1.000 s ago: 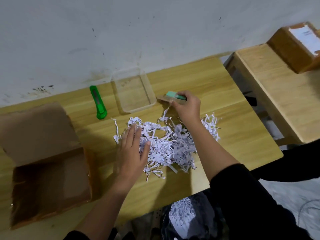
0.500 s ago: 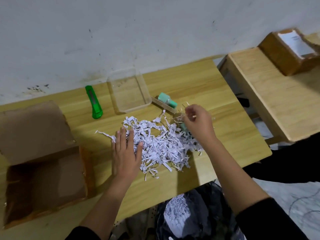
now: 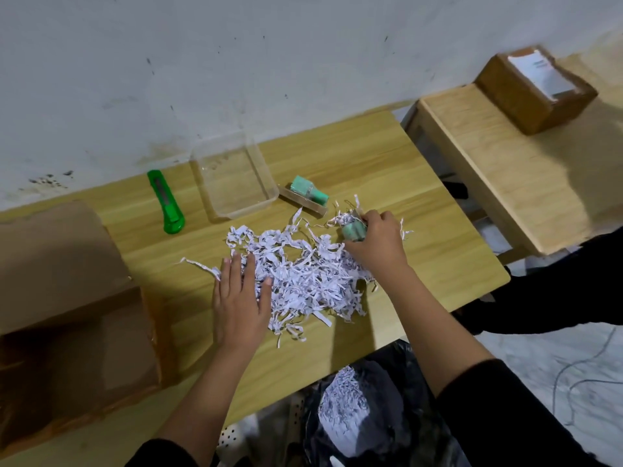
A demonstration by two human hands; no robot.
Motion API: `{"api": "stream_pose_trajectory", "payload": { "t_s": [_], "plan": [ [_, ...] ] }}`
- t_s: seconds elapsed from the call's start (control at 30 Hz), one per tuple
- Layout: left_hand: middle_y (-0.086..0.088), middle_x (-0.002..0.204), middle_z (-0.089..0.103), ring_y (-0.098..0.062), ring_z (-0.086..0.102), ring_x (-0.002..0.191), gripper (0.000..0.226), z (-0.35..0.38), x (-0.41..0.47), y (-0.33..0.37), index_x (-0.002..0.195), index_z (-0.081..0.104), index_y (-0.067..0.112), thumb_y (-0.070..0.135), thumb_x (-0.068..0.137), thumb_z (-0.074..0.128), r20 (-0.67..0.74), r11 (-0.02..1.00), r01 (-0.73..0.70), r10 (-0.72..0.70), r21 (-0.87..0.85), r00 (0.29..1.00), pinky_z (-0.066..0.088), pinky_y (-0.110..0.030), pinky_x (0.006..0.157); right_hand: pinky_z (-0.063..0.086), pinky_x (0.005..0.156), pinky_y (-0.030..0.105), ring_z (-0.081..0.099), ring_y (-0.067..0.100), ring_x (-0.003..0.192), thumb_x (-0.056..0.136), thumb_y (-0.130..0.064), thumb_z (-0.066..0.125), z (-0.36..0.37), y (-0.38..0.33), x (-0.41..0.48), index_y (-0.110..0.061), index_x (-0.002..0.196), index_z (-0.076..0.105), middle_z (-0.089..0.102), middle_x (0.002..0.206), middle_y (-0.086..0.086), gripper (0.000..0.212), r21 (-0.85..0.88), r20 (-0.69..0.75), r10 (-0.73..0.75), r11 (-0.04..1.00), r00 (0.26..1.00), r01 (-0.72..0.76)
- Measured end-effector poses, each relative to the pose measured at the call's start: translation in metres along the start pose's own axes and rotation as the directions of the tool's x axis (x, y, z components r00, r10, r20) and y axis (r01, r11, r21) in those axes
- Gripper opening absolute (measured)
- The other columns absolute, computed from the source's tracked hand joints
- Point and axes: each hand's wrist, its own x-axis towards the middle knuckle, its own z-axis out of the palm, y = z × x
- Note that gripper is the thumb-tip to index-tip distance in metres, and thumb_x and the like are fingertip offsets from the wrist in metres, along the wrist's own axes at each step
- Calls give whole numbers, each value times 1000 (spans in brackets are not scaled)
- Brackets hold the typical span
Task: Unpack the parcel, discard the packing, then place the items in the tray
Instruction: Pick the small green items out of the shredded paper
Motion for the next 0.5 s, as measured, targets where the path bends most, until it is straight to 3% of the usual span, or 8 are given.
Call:
{"api": "stream_pose_trajectory", "payload": {
  "t_s": [0.17,0.3,0.37,0.43,0.5],
  "plan": [
    [-4,156,18,-21,10,145,71,-1,-10,-1,144,28,18,57,87,11,36,999,-37,37,-10,999,11,-38,116,46,85,39,51,34,103,71,-25,72,-1,-3,3,1,112,53,54,111,20,52,11,23,50,999,998,-50],
    [-2,155,20,-18,8,145,59,-9,-8,-4,143,32,18,50,93,34,59,992,-52,60,-119,996,10,-37,117,52,72,36,58,27,87,62,-23,77,-3,-7,-11,-5,106,58,61,101,15,51,177,-24,43,983,999,-38],
    [-4,154,25,-19,10,145,64,-18,-6,-2,141,35,16,53,89,37,6,981,-57,59,-183,998,12,-37,117,56,71,36,61,23,84,63,-20,77,-4,-11,-27,-9,111,57,61,101,11,54,284,-50,5,959,999,9],
    [-7,151,30,-22,15,143,69,-30,-6,6,137,39,11,55,83,34,-115,963,-73,44,-258,992,11,-33,115,57,71,25,62,16,84,66,-13,77,-7,-19,-44,-12,118,54,58,103,4,56,387,-33,-55,920,998,63],
    [-9,148,35,-24,20,141,66,-41,-6,21,132,45,9,51,82,38,-219,936,-98,23,-338,975,9,-27,112,57,77,26,60,14,90,68,-12,76,-8,-28,-58,-14,121,53,55,106,0,58,407,-19,-165,900,986,158]
  ]
}}
